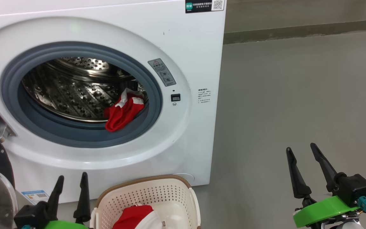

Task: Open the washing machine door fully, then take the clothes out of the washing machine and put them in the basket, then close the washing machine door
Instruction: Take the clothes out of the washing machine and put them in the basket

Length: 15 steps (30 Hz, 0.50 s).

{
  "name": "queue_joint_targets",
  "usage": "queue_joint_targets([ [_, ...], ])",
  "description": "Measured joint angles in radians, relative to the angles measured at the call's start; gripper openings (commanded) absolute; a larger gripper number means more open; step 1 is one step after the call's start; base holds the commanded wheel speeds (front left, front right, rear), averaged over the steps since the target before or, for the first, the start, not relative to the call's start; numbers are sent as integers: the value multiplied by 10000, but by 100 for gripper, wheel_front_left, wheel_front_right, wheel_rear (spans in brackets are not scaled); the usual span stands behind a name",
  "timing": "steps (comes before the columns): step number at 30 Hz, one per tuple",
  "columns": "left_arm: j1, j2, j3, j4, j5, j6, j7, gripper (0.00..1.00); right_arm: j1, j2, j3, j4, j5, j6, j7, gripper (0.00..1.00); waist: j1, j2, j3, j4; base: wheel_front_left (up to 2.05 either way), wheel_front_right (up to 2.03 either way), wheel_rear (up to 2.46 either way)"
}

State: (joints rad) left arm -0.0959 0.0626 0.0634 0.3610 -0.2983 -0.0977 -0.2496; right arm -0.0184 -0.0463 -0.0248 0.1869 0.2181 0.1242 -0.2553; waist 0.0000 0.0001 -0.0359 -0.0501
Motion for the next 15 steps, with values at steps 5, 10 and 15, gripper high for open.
queue_joint_targets([
  [5,0,-27,36,75,27,-10,0,100,1,0,31,15,0,0,0,100,0,0,-36,53,0,0,0],
  [10,0,-29,79,144,171,-56,0,100,2,2,42,48,2,0,0,100,0,0,-63,55,0,0,0],
  [15,0,-29,94,178,174,-98,0,100,5,2,42,58,2,0,0,100,0,0,-77,62,0,0,0],
])
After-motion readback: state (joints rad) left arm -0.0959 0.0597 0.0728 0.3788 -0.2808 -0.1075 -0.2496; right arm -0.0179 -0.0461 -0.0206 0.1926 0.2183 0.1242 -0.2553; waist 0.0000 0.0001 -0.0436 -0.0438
